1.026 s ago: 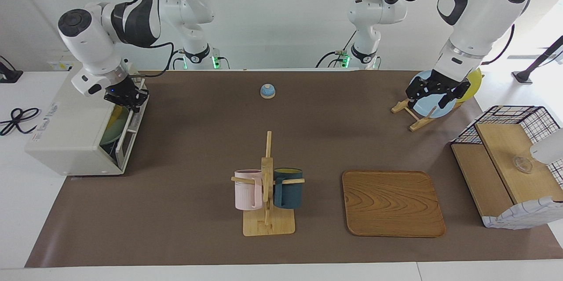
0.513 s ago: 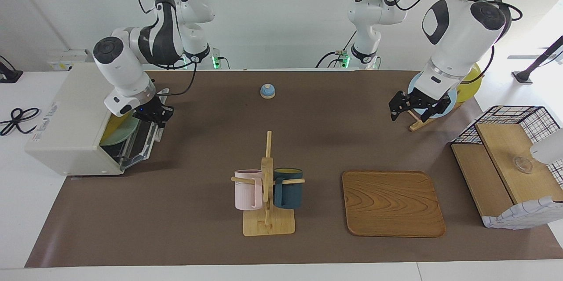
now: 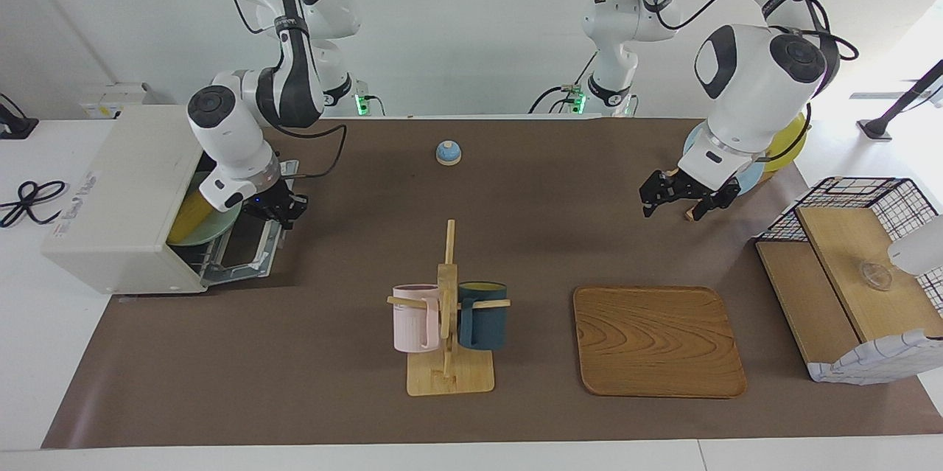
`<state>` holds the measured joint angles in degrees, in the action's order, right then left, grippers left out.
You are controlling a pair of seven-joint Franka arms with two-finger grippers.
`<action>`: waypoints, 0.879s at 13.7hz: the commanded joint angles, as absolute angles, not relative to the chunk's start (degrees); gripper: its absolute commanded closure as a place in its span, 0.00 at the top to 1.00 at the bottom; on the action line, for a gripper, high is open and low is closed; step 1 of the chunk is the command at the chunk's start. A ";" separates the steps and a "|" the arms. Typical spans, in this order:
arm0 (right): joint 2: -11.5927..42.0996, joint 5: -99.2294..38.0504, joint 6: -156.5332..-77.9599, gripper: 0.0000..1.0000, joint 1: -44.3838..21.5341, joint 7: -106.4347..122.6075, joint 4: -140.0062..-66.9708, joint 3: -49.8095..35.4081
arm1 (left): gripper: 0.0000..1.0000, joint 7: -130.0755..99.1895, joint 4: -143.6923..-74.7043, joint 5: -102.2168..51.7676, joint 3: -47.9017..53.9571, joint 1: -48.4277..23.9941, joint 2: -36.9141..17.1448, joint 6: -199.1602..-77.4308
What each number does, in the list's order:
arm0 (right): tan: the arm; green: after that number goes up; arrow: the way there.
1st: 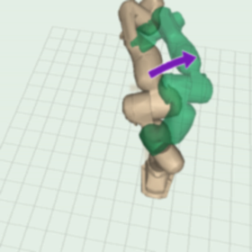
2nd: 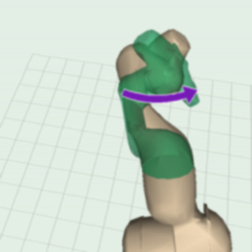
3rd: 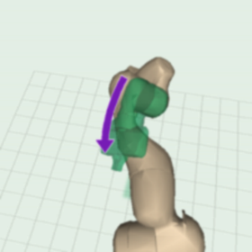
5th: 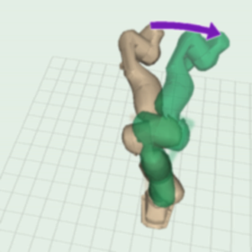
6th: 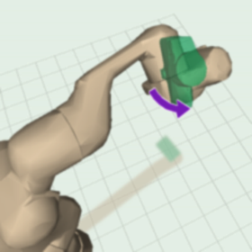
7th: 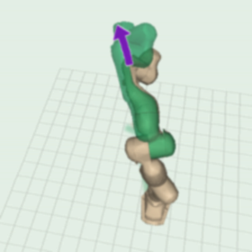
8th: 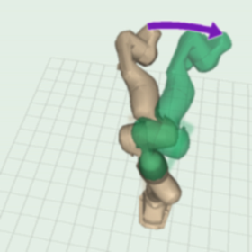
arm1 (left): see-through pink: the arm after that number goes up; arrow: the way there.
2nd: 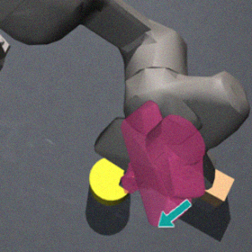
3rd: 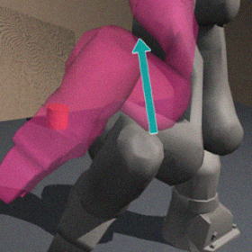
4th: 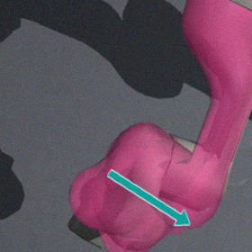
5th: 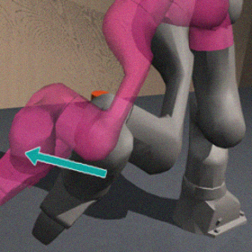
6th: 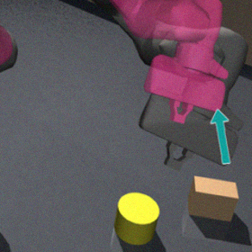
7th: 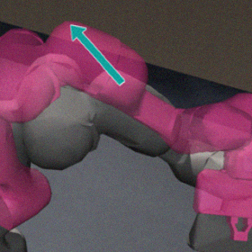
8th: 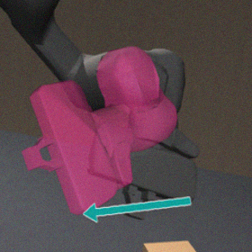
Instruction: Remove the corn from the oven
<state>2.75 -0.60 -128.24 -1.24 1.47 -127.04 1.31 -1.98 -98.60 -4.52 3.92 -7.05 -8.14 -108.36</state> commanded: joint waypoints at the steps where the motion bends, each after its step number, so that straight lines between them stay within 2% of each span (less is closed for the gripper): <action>1: 4.04 1.14 -133.14 0.00 0.88 1.85 -129.11 2.64 | 1.00 -1.32 -99.32 -5.36 3.34 -8.09 -8.35 -109.69; 5: 7.11 0.97 -136.49 0.00 0.53 1.14 -130.17 2.55 | 1.00 -1.23 -99.23 -6.15 3.34 -9.14 -9.05 -109.95; 9: 7.29 0.79 -136.67 0.00 0.35 0.10 -130.17 2.55 | 1.00 -0.10 -99.40 -6.15 3.34 -10.02 -9.93 -111.09; 12: 7.21 -1.39 -136.50 0.00 -2.28 -2.63 -130.17 2.46 | 1.00 1.58 -99.49 -6.15 3.34 -10.02 -10.28 -111.18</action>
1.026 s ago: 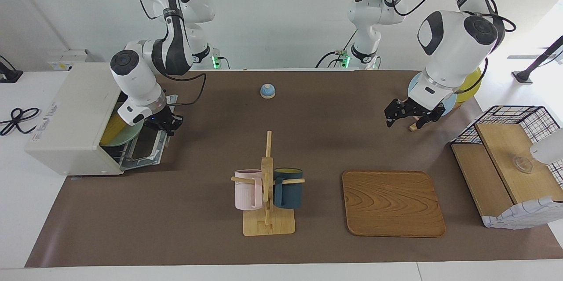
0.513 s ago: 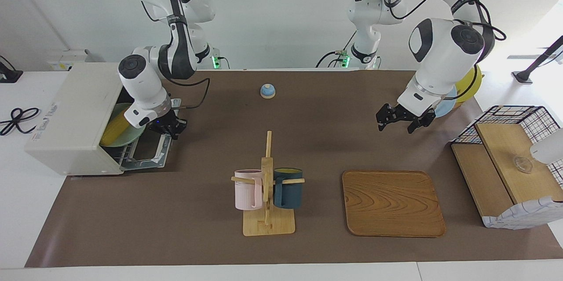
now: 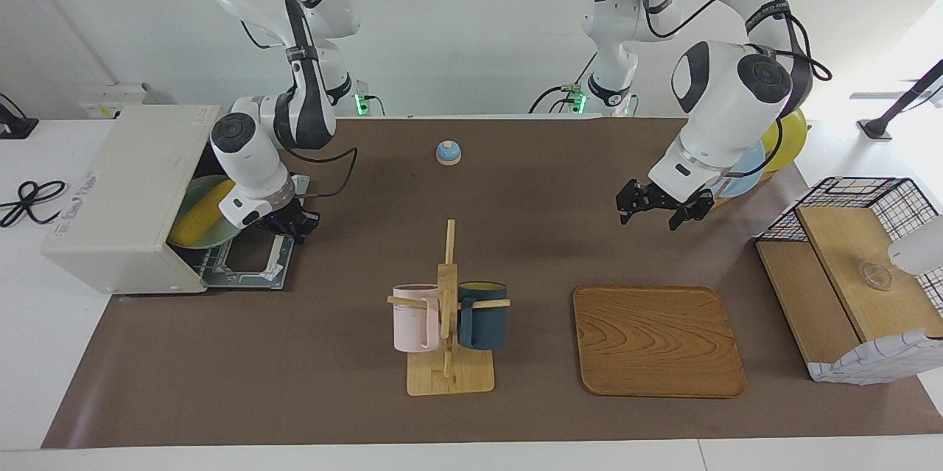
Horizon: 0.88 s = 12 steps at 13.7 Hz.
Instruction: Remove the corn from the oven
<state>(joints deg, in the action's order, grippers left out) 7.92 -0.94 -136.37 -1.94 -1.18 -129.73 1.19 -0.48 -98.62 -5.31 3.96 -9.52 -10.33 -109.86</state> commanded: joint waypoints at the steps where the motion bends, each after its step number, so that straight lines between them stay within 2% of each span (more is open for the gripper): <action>1: 7.21 -2.97 -136.23 0.00 -2.37 -2.64 -130.08 2.46 | 1.00 2.10 -99.49 -6.15 3.34 -10.02 -10.72 -111.18; 5: 7.12 -6.50 -133.17 0.00 -5.88 -2.90 -127.54 2.46 | 1.00 2.55 -99.49 -6.24 3.34 -9.75 -10.90 -111.36; 7: 6.68 -5.19 -125.38 0.00 -6.50 -2.81 -122.02 2.55 | 1.00 2.55 -99.49 -6.24 3.34 -9.93 -10.90 -111.62; 9: 4.33 -2.48 -118.85 0.00 -5.63 -2.46 -119.97 2.90 | 1.00 2.55 -99.75 -6.24 3.34 -9.93 -10.90 -111.71; 10: 1.96 1.54 -116.13 0.10 -5.63 -2.37 -119.97 2.90 | 1.00 2.55 -99.84 -6.15 3.43 -10.02 -10.90 -111.80; 11: 0.11 3.76 -114.28 0.15 -5.36 -2.55 -120.06 2.99 | 1.00 2.55 -99.84 -6.24 3.34 -10.02 -10.90 -111.80; 12: -0.70 4.82 -113.21 0.16 -4.40 -2.72 -120.49 3.08 | 1.00 2.64 -99.84 -6.24 3.34 -10.02 -10.90 -111.88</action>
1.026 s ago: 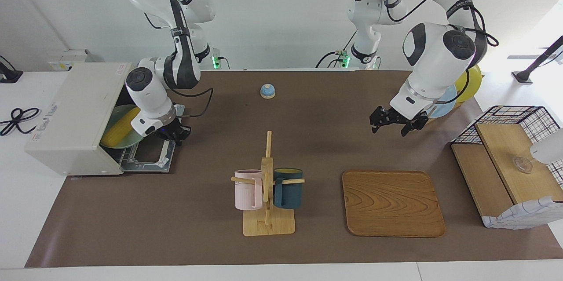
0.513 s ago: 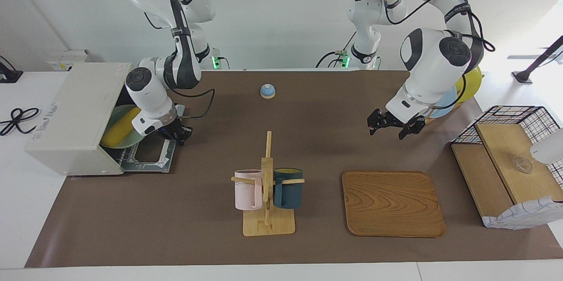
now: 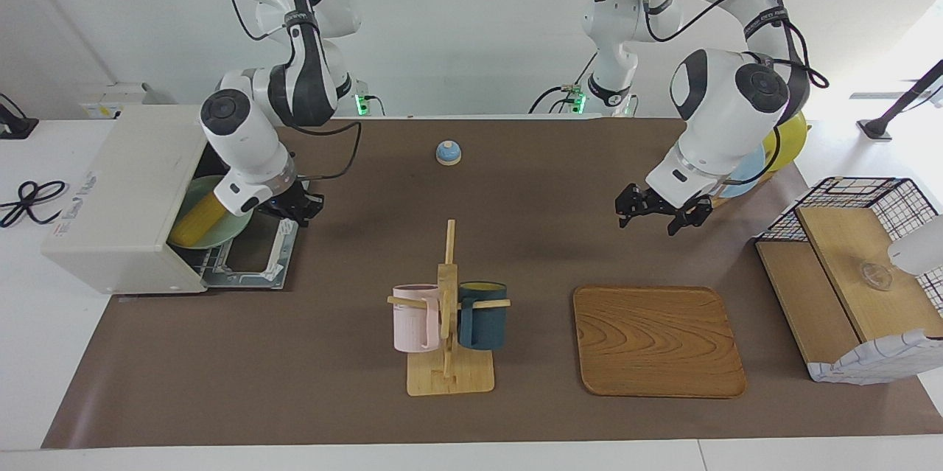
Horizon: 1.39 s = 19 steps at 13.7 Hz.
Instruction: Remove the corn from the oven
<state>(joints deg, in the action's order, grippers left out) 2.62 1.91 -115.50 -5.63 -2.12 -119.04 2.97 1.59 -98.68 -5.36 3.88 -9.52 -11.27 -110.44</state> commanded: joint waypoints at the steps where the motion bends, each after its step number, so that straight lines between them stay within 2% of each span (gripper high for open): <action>1: -0.88 5.70 -113.12 0.16 -1.78 -2.38 -121.02 3.08 | 1.00 2.55 -99.84 -6.24 3.34 -10.02 -10.90 -112.06; 5: -2.98 6.68 -116.00 0.19 3.69 2.01 -126.29 2.99 | 1.00 2.55 -99.93 -6.24 3.34 -10.02 -10.90 -112.15; 8: -3.34 6.68 -116.89 0.19 3.78 2.20 -127.35 2.90 | 1.00 2.55 -100.02 -6.24 3.43 -10.02 -10.90 -112.15; 12: -3.60 6.68 -116.98 0.27 3.87 3.51 -127.97 2.90 | 1.00 2.55 -100.02 -6.33 3.34 -10.02 -10.90 -112.24; 15: -4.04 6.68 -120.66 0.28 5.27 8.60 -130.16 2.90 | 1.00 2.55 -100.02 -6.33 3.34 -10.02 -10.90 -112.24; 19: -4.22 6.68 -121.20 0.30 5.71 9.93 -131.75 2.90 | 1.00 2.55 -100.28 -6.33 3.34 -10.02 -10.90 -112.24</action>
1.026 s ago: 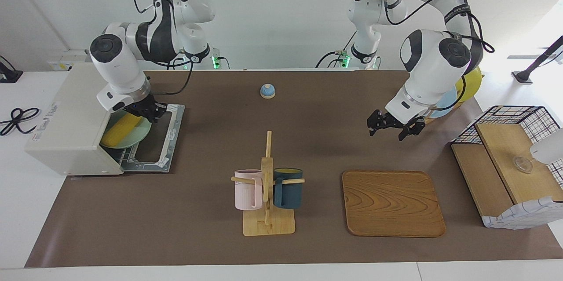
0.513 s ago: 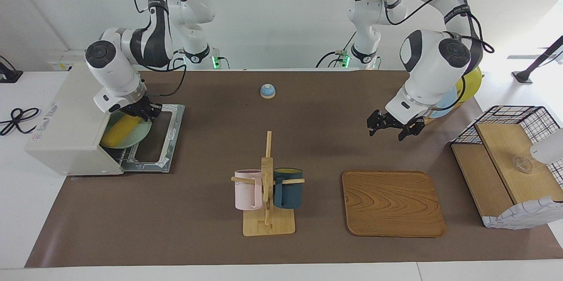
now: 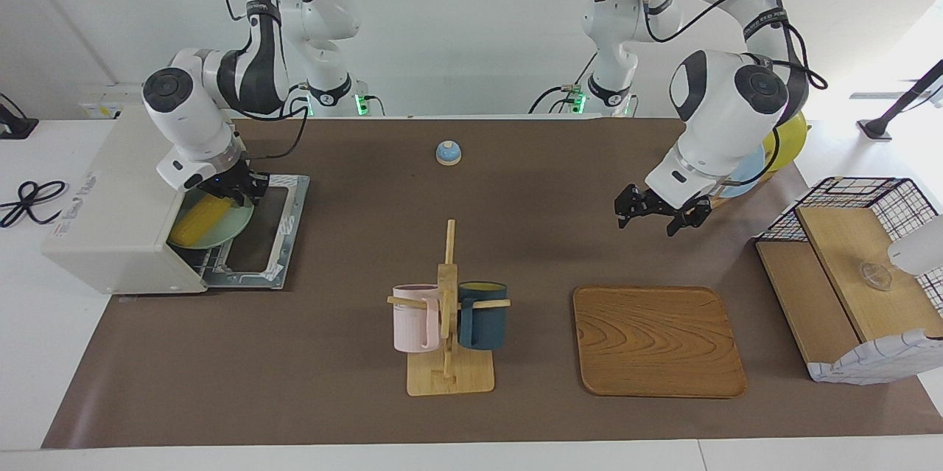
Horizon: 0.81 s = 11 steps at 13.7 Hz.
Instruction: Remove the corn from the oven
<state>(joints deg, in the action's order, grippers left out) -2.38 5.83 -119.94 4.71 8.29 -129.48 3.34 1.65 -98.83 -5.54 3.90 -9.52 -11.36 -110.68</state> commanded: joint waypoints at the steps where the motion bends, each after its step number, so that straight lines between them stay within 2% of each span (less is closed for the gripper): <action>1: -4.31 6.68 -121.29 0.29 5.71 10.02 -131.75 2.90 | 1.00 2.55 -100.28 -6.42 3.34 -10.02 -10.90 -112.24; 4: -4.57 6.68 -121.38 0.27 5.71 10.89 -132.27 2.90 | 1.00 2.55 -100.28 -6.42 3.43 -10.02 -10.90 -112.24; 6: -4.57 6.68 -122.08 0.00 5.80 13.26 -132.36 2.99 | 1.00 2.55 -100.28 -6.42 3.34 -10.02 -10.90 -112.24; 11: -3.96 11.50 -121.21 0.00 2.73 13.01 -130.44 2.90 | 1.00 2.55 -100.28 -6.42 3.43 -10.02 -10.90 -112.32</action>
